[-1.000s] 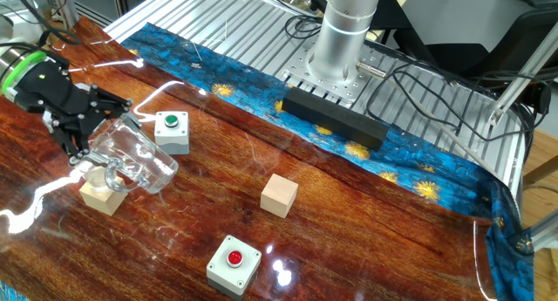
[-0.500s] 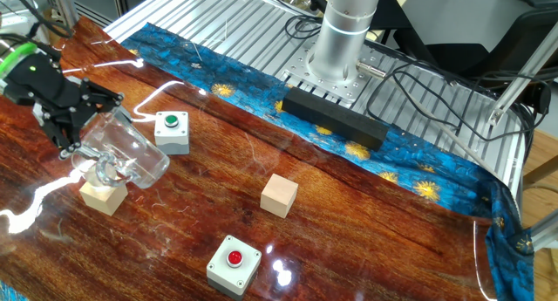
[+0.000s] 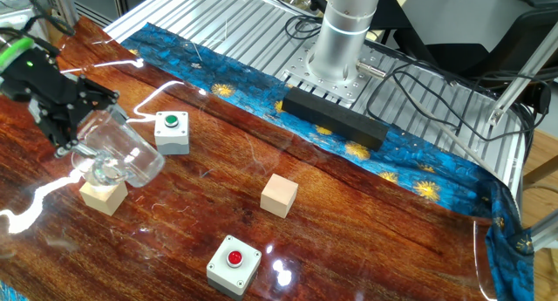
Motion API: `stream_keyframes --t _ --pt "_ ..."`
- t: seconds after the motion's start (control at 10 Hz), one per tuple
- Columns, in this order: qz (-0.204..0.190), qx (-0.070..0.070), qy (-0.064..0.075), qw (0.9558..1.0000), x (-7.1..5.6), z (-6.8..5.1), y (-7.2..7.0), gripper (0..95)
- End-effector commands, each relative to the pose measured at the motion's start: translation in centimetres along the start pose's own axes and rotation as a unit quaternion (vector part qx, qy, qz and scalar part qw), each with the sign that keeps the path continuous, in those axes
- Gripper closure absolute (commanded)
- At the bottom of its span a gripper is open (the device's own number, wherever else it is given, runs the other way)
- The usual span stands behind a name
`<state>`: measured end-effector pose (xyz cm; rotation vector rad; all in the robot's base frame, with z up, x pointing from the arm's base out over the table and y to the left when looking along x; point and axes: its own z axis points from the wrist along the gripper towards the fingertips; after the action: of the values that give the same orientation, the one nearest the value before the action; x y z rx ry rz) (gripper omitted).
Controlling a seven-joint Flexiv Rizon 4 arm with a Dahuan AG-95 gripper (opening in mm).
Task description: Pour the water from one cup into another empty cup
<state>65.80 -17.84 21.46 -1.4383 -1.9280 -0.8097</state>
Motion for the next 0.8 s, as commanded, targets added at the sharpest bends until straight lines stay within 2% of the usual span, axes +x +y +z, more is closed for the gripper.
stream_keyframes --t 0.1,0.2,0.5,0.6,0.8 --pt "-0.025 0.003 -0.033 0.9991 0.4 4.4 -0.2 95.0" --pt "-0.029 0.004 -0.039 0.9988 0.5 4.6 -0.2 95.0" --pt "-0.057 0.01 -0.077 0.9954 1.0 5.7 -0.7 95.0" --pt "-0.06 0.008 -0.081 0.9949 1.1 5.9 -0.8 95.0" --pt "-0.076 0.014 -0.092 0.9927 1.4 6.3 -0.9 95.0"
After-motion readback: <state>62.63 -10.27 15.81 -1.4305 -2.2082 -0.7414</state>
